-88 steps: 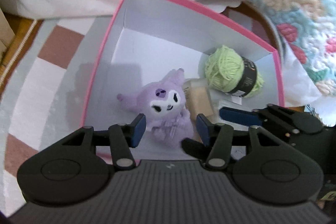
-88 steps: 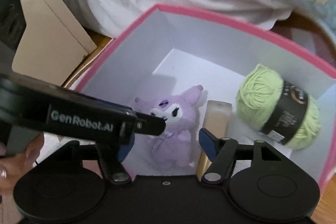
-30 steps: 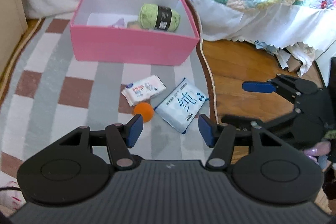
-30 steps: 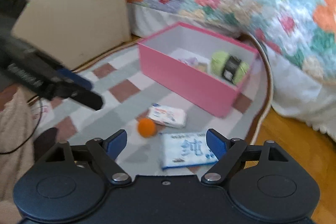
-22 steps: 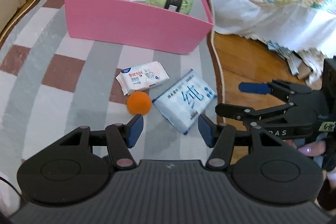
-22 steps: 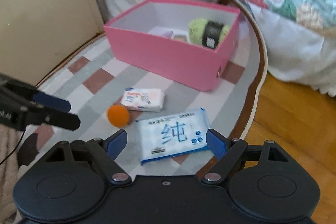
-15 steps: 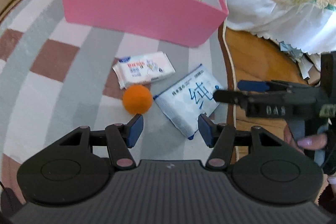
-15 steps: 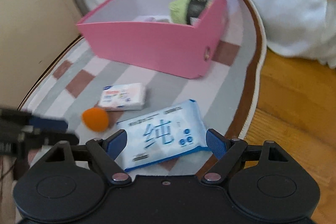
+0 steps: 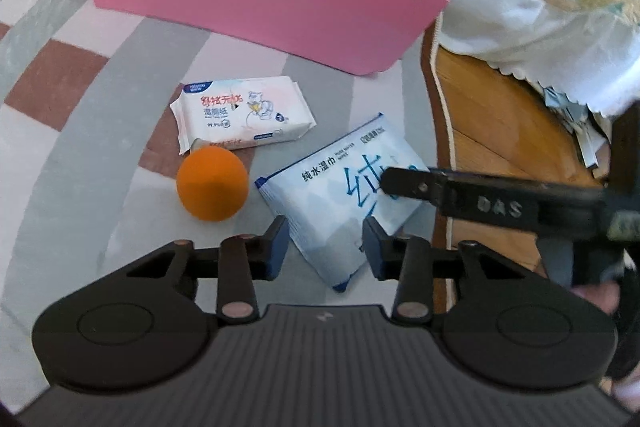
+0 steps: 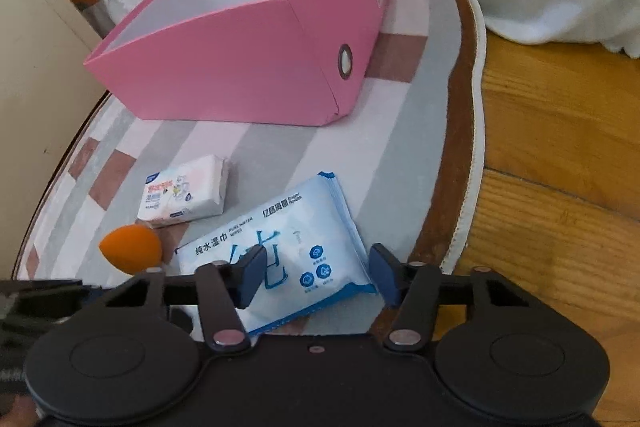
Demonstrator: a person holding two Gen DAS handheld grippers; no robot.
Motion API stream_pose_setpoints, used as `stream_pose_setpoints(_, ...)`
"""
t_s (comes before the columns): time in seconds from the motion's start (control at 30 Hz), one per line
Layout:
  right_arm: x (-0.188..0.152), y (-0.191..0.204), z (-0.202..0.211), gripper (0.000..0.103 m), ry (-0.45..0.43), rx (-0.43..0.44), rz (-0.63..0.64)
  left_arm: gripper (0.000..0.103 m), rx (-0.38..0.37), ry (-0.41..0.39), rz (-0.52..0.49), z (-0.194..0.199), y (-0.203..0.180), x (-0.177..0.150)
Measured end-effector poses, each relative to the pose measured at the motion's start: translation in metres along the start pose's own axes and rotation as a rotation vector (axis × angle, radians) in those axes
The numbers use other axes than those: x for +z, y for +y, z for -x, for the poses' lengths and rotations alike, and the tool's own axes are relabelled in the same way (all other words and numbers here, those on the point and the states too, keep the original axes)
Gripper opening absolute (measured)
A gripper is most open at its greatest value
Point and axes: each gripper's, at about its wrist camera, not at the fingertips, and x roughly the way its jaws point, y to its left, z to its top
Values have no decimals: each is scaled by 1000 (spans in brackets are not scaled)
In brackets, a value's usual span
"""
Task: Organize objects
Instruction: 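Lower the left tool to the wipes pack while the right tool reaches its other edge, then close the left tool on the wipes pack while the right tool also grips it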
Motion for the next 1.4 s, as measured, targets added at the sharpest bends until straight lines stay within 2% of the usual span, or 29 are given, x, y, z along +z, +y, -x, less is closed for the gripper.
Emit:
stream_pose_setpoints(0.1, -7, -1, 4, 46, -11, 26, -44, 33, 7, 0, 35, -3, 8, -2)
stream_pose_setpoints(0.2, -18, 1, 7, 42, -27, 37, -91, 30, -2, -9, 30, 0, 15, -6)
stream_pose_setpoints(0.4, -41, 22, 14, 40, -23, 30, -78, 30, -24, -5, 47, 15, 32, -18)
stream_pose_setpoints(0.57, -58, 45, 16, 40, 7, 44, -55, 29, 11, 27, 77, 21, 49, -14)
stream_pose_setpoints(0.67, -64, 52, 13, 42, 6, 32, -64, 29, 24, 13, 41, 23, 53, -13)
stream_pose_setpoints(0.73, -65, 54, 14, 47, 1, 9, -73, 29, 3, 7, 30, 22, 57, -14)
stream_pose_setpoints(0.9, -69, 64, 15, 50, -9, -59, -65, 26, -41, -2, 23, 23, 62, -14)
stream_pose_setpoints(0.97, -67, 67, 15, 50, 1, -79, -40, 22, -47, -6, 22, 22, 63, -14)
stream_pose_setpoints(1.27, -60, 80, 7, 53, 66, -112, 5, 21, -79, 7, 44, 21, 68, -12)
stream_pose_setpoints(1.3, -58, 79, 6, 59, 75, -121, 0, 21, -77, 6, 42, 21, 68, -12)
stream_pose_setpoints(1.4, -57, 81, 6, 62, 98, -164, 10, 21, -73, 5, 22, 21, 66, -13)
